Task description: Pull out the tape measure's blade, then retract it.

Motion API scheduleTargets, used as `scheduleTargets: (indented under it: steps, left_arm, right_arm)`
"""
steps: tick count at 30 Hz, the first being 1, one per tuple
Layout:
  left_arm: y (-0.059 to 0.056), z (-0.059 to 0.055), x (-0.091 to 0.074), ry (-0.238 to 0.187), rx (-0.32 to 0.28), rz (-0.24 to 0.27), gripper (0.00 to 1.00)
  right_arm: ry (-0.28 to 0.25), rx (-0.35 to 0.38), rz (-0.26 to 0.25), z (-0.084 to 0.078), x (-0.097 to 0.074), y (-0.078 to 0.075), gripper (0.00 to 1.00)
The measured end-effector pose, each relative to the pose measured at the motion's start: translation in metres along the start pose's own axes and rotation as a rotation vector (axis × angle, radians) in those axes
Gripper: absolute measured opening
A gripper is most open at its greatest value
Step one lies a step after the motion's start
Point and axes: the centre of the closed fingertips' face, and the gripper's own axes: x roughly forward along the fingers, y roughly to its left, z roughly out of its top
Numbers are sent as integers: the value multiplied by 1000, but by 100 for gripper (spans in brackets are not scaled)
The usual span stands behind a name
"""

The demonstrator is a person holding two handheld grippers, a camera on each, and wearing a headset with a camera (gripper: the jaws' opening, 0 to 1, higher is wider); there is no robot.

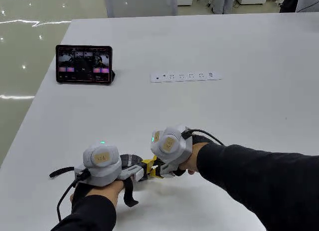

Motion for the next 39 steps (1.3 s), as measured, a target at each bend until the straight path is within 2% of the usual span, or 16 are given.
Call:
scheduleTargets:
  steps: [3,9,11,14,15,16,18,20,25,27,29,33,36,39]
  left_arm:
    - [-1,3,-1,-10,26,-4,92]
    - [2,3,-6,-12,47,-22,99]
    - [-3,0,-7,-4,48,-59,99]
    - [-8,-3,-11,-3,88,-105,99]
    - [-13,-8,-12,21,95,-147,99]
    - [-14,-9,-13,21,92,-161,99]
    - [-11,-14,-17,39,154,-167,99]
    - [-14,-16,-21,38,161,-212,99]
    - [-9,-19,-30,37,168,-254,99]
    - [-5,-21,-33,50,174,-254,99]
    - [-4,-22,-35,61,154,-269,99]
    - [3,-23,-43,73,161,-267,99]
    - [5,-29,-48,101,162,-305,99]
    - [11,-34,-52,112,184,-317,99]
  right_arm:
    - [-23,22,-9,0,-5,2,12]
    - [-62,61,-37,-3,-16,4,17]
    - [-73,72,-46,-3,-20,5,19]
    - [-90,93,-59,-5,-26,5,21]
    - [-94,100,-65,-6,-28,5,21]
    - [-98,104,-69,-7,-30,5,22]
    - [-106,120,-80,-10,-34,4,23]
    - [-115,140,-92,-13,-39,4,24]
    - [-136,182,-112,-22,-48,5,28]
    - [-139,208,-120,-27,-51,7,31]
    - [-143,227,-118,-30,-54,9,34]
    - [-158,236,-130,-38,-64,12,35]
    - [-167,259,-143,-43,-73,11,40]
    - [-194,277,-159,-47,-83,11,42]
